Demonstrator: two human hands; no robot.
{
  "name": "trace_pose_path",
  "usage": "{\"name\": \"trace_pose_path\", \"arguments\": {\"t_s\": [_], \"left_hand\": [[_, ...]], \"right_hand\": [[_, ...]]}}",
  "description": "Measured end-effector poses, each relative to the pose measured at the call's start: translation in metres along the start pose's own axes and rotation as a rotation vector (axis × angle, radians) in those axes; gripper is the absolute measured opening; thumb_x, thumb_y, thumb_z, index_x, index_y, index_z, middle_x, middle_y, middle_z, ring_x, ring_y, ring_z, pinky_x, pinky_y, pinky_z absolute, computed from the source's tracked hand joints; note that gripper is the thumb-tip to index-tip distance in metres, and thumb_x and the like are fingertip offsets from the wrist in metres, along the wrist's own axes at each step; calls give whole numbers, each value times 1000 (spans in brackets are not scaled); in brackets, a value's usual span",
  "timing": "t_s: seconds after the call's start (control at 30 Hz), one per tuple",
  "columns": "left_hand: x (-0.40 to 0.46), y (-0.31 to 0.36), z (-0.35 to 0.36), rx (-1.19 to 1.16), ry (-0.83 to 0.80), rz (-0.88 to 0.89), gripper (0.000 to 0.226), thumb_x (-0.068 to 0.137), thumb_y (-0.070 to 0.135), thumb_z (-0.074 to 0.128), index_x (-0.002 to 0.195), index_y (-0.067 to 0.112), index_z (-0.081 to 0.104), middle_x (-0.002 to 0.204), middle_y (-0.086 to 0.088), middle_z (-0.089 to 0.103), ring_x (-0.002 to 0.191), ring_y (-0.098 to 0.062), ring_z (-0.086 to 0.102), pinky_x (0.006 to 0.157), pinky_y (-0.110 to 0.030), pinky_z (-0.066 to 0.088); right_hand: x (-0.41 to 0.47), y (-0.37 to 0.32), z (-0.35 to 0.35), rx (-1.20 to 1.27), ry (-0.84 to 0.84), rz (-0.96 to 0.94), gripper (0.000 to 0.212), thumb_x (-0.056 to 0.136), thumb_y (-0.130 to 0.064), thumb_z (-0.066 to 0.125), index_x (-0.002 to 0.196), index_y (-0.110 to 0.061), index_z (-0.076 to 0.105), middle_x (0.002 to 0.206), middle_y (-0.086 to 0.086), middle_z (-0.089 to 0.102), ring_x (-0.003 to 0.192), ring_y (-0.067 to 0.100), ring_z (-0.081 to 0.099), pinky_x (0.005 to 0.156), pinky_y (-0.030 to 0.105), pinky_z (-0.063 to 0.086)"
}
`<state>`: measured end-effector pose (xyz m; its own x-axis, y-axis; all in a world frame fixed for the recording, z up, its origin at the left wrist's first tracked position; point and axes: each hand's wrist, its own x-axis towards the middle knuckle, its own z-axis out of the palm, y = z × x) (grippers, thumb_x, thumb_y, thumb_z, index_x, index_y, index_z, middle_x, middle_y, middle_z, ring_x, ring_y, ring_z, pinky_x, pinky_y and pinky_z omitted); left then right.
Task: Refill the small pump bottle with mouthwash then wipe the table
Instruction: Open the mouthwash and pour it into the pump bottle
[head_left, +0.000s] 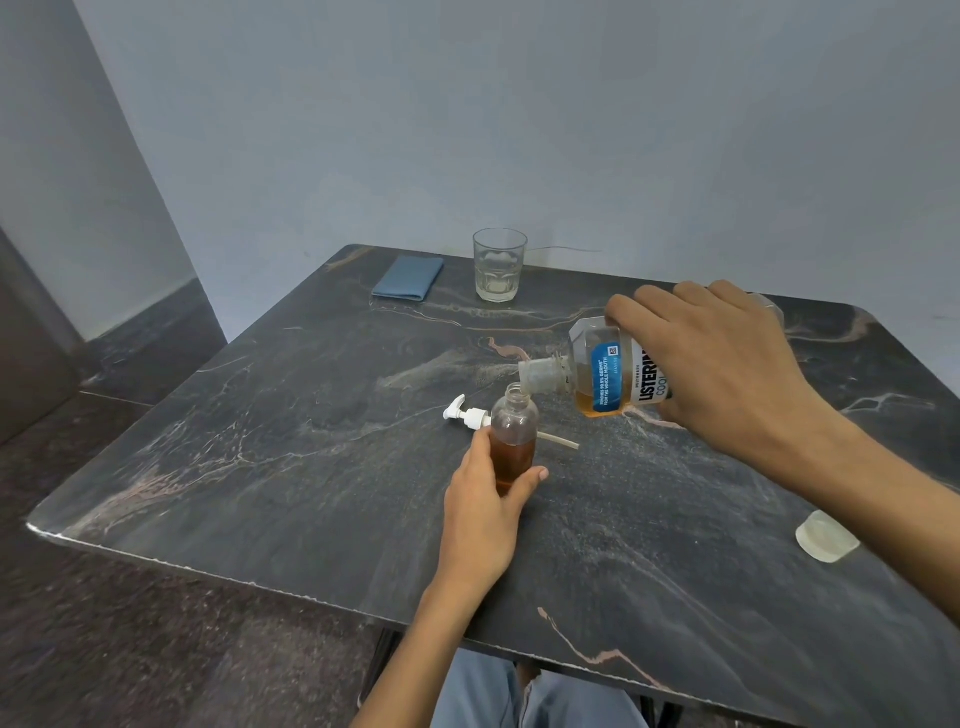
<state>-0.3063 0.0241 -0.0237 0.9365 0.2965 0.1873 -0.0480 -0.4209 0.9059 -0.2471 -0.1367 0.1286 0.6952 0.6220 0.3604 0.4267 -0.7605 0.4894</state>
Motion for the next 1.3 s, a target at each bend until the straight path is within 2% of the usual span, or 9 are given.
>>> {"name": "trace_pose_path", "arguments": {"t_s": [0.33, 0.67, 0.9, 1.1, 1.3], "left_hand": [[0, 1, 0, 9, -9, -5, 46, 83, 37, 66, 122, 25, 45, 113, 9, 58, 103, -9, 55, 92, -35, 48], [0, 1, 0, 8, -10, -8, 46, 83, 37, 66, 122, 24, 45, 114, 7, 58, 103, -10, 55, 91, -33, 48], [0, 2, 0, 8, 4, 2, 46, 83, 36, 66, 123, 22, 46, 113, 6, 59, 103, -11, 56, 91, -34, 48], [0, 2, -1, 13, 0, -4, 48, 83, 36, 66, 124, 21, 46, 116, 5, 59, 105, -12, 55, 92, -33, 48], [0, 3, -1, 19, 0, -4, 47, 84, 36, 66, 124, 22, 46, 115, 5, 59, 104, -11, 55, 92, -35, 48]], "right_hand": [[0, -1, -3, -10, 4, -6, 72, 51, -19, 87, 110, -22, 45, 92, 0, 57, 76, 20, 52, 66, 31, 39], [0, 0, -5, -8, -19, -11, 72, 54, -21, 86, 112, -23, 43, 95, -1, 57, 78, 20, 52, 67, 31, 37], [1, 1, -2, -19, -11, -15, 72, 50, -14, 85, 109, -22, 44, 90, -1, 55, 74, 21, 49, 64, 29, 27], [2, 1, -3, -25, -30, -19, 73, 55, -15, 83, 112, -24, 39, 94, -3, 55, 79, 20, 50, 68, 31, 36], [1, 1, -4, -28, -42, -26, 76, 56, -20, 84, 112, -26, 33, 97, -3, 55, 81, 19, 50, 69, 30, 36]]}}
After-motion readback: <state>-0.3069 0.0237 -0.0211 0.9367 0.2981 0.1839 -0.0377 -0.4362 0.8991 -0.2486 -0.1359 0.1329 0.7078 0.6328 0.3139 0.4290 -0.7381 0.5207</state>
